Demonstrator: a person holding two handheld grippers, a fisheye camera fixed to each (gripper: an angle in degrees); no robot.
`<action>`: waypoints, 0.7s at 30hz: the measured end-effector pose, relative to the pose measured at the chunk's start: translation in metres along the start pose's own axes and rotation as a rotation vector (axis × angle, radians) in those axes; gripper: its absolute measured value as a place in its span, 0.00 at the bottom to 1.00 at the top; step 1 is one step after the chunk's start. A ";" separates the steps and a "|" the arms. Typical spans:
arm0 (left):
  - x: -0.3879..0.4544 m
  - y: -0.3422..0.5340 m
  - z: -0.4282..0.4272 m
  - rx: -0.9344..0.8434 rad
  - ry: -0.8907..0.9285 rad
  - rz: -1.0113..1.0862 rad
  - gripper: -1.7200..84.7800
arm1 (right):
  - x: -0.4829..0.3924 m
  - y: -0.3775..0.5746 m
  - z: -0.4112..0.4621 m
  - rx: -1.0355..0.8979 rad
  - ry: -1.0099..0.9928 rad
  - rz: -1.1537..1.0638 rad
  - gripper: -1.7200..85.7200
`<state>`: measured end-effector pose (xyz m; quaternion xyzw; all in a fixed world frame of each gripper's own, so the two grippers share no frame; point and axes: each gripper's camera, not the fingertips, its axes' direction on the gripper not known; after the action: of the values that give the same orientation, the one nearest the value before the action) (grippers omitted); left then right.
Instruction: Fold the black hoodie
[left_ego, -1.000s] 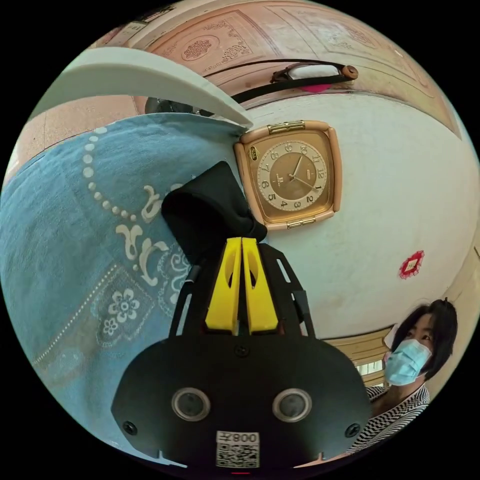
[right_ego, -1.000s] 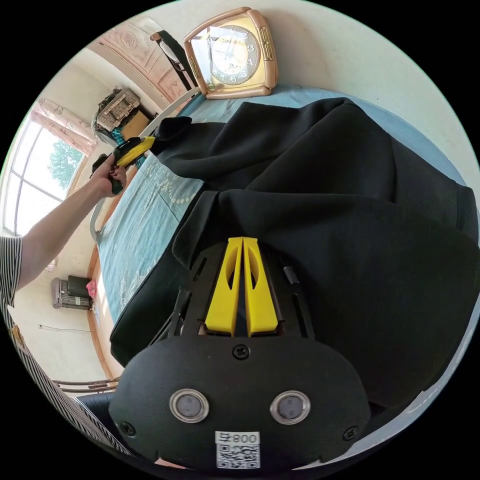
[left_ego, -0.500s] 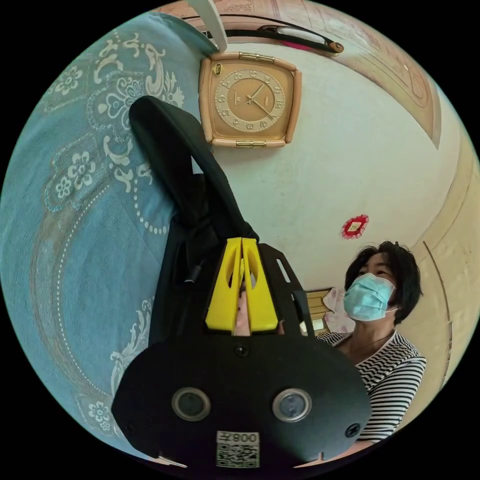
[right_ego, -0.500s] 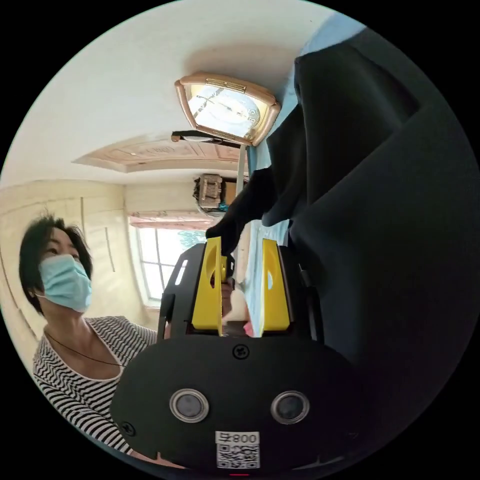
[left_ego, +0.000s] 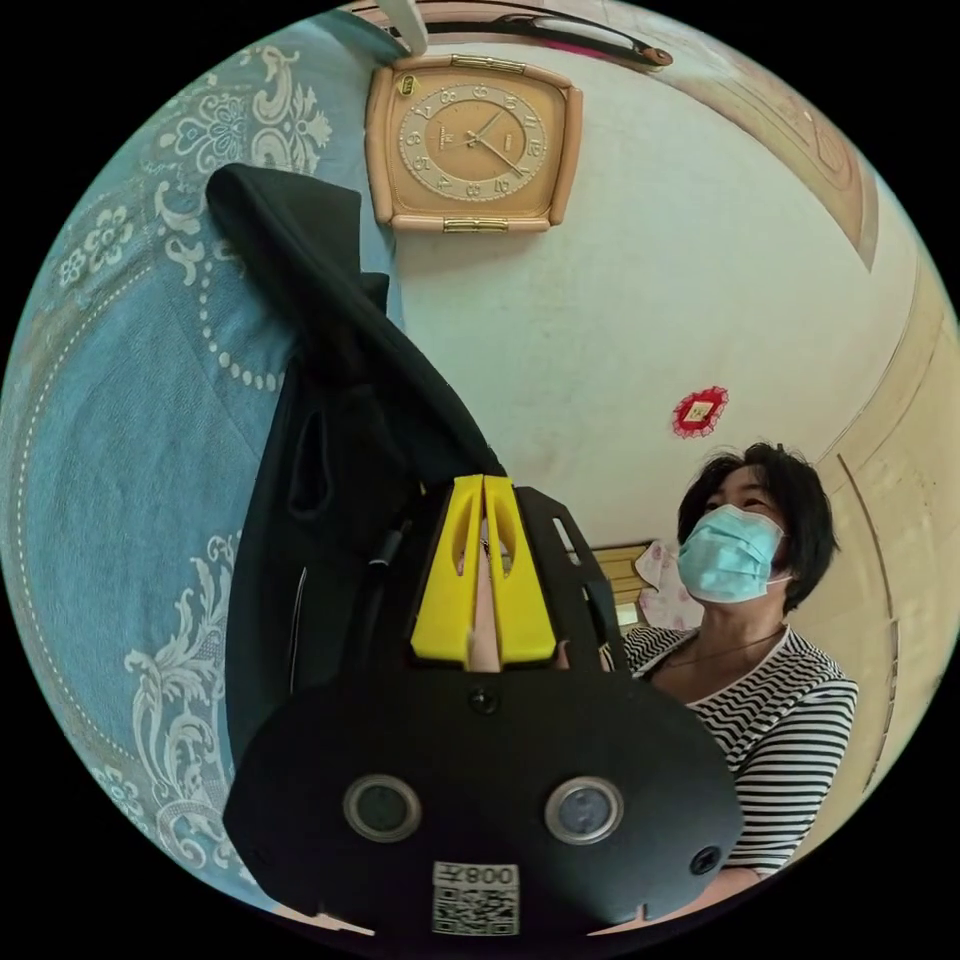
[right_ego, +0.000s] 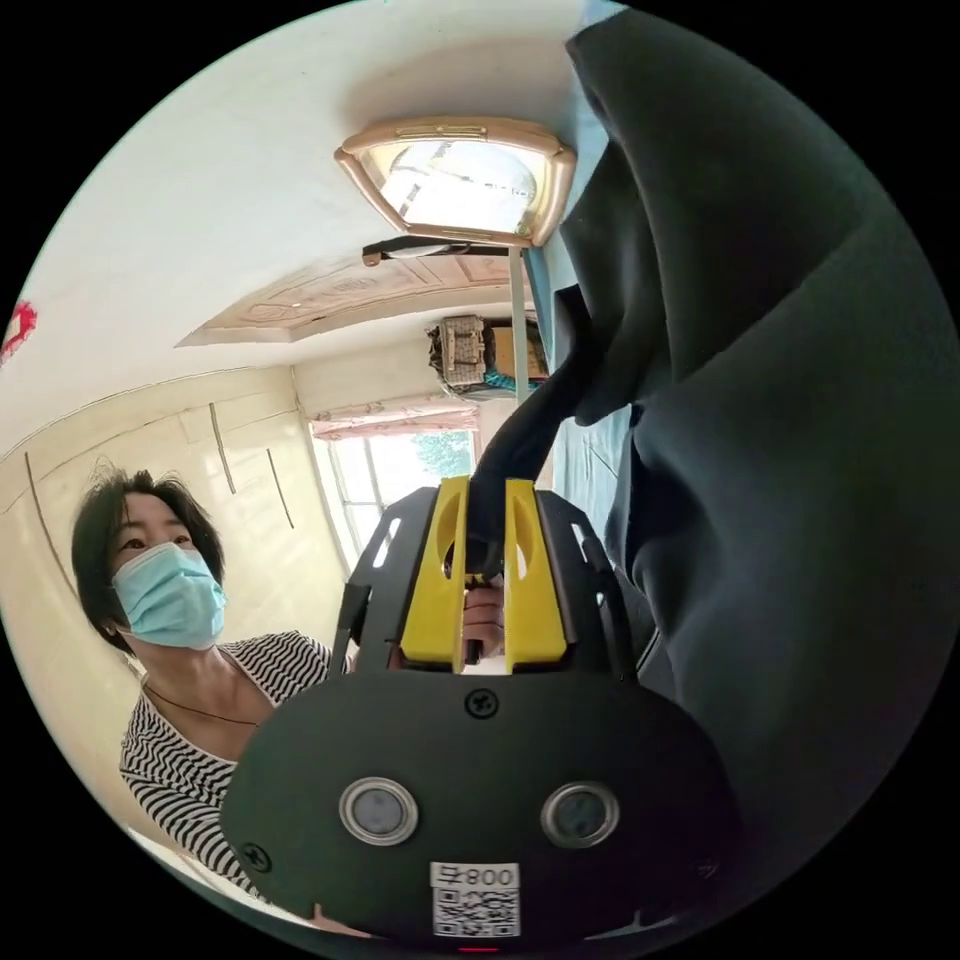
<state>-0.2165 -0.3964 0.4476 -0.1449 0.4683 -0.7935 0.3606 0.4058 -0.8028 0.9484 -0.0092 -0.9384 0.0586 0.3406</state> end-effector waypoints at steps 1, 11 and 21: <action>0.002 0.003 0.010 -0.018 0.002 0.018 0.02 | -0.009 0.000 -0.003 -0.001 0.001 -0.015 0.08; -0.004 0.043 0.166 -0.308 0.118 0.115 0.02 | -0.176 0.042 -0.080 -0.045 0.253 -0.308 0.05; -0.072 0.092 0.305 -0.539 -0.010 0.045 0.02 | -0.162 0.102 -0.144 0.045 0.500 -0.100 0.05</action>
<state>0.0470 -0.5676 0.5360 -0.2294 0.6638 -0.6313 0.3289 0.6199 -0.6957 0.9427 0.0307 -0.8228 0.0583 0.5644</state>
